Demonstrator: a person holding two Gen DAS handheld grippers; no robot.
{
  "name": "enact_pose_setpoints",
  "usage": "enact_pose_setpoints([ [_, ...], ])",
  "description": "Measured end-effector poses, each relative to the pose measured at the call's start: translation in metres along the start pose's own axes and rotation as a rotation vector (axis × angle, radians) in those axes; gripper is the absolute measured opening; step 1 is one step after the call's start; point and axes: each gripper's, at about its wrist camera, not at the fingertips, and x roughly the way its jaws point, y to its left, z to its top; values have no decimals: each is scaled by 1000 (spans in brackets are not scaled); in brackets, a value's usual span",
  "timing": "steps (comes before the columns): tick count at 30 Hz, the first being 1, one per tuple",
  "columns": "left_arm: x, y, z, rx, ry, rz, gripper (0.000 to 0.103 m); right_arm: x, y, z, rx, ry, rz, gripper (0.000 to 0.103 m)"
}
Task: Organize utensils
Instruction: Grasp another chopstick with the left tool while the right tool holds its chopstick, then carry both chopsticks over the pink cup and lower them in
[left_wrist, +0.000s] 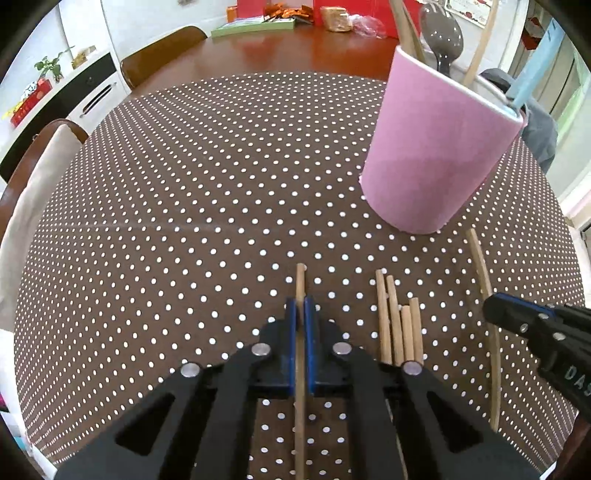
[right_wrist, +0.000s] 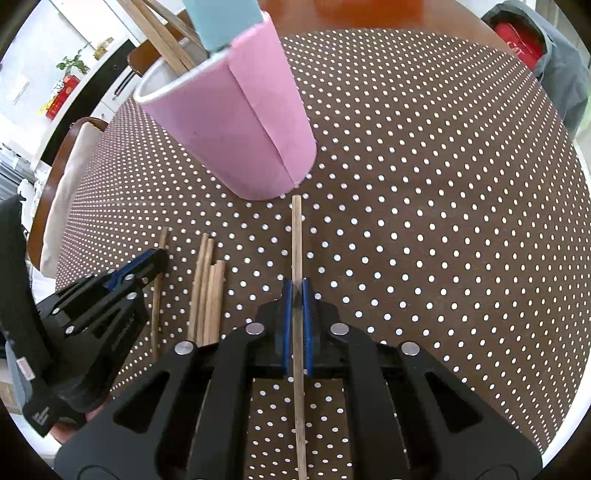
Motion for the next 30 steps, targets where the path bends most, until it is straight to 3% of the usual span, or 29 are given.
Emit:
enact_pose_setpoints([
  [4,-8,9,0,-30,-9,-41,5,-17,3,1,-7,-45,5,6],
  [12,-50,13,7,-25,-108,-74,5,-58,15,-1,-24,-155,28,6],
  [24,-136,0,18,24,-352,-114,5,-140,33,0,-62,-373,46,6],
  [30,-179,-7,22,32,-449,-119,5,-167,40,8,-63,-438,51,6],
])
